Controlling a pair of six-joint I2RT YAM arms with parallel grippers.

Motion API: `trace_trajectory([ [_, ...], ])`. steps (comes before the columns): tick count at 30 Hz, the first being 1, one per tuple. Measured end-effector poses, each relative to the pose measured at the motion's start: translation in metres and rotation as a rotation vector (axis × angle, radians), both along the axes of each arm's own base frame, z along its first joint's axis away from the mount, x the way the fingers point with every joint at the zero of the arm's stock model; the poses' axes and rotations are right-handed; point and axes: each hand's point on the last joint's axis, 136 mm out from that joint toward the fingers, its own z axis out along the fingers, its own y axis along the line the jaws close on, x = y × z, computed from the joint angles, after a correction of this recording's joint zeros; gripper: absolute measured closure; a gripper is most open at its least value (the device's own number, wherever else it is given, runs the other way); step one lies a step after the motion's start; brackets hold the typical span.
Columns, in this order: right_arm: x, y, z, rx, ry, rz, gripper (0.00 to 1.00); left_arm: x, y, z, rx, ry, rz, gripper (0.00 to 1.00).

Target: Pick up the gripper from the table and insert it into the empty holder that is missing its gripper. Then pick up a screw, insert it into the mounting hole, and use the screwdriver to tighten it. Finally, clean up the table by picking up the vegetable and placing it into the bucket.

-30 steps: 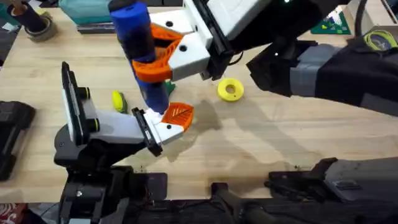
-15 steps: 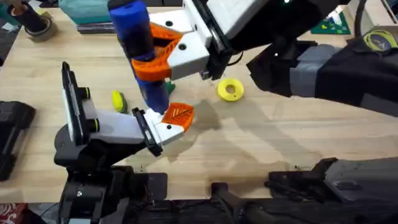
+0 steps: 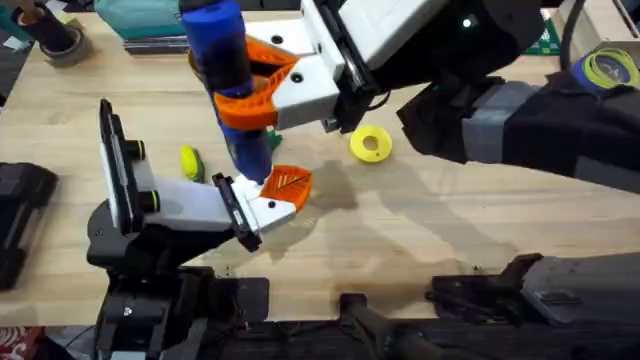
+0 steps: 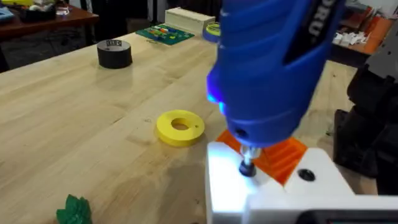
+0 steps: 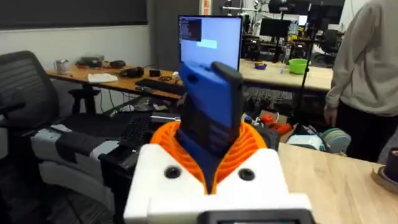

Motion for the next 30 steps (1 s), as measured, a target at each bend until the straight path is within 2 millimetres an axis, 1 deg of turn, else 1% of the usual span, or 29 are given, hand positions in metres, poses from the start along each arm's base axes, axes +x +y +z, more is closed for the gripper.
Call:
trace_trajectory([
  [6,-0.004,-0.001,0.000,-0.004,-0.014,0.020,0.977,0.000,0.000,0.000,0.000,0.000,-0.001,0.996],
  [13,-0.013,-0.003,0.004,-0.015,-0.053,0.081,0.977,0.000,0.000,0.000,0.001,-0.003,0.000,0.996],
  [17,-0.014,-0.003,0.006,-0.015,-0.058,0.087,0.977,0.000,0.000,0.000,0.001,-0.003,0.000,0.996],
  [21,-0.015,-0.003,0.024,0.004,-0.100,0.108,0.977,0.000,0.000,0.000,0.001,-0.003,-0.001,0.996],
  [24,-0.015,-0.003,0.043,0.004,-0.120,0.129,0.978,0.000,0.000,0.000,0.001,-0.003,0.000,0.996],
  [29,-0.010,-0.004,0.079,0.000,-0.137,0.139,0.978,0.000,0.000,0.000,0.002,-0.003,0.000,0.996],
  [30,-0.011,-0.005,0.096,0.013,-0.160,0.140,0.978,0.000,0.000,0.000,0.002,-0.003,0.000,0.996],
])
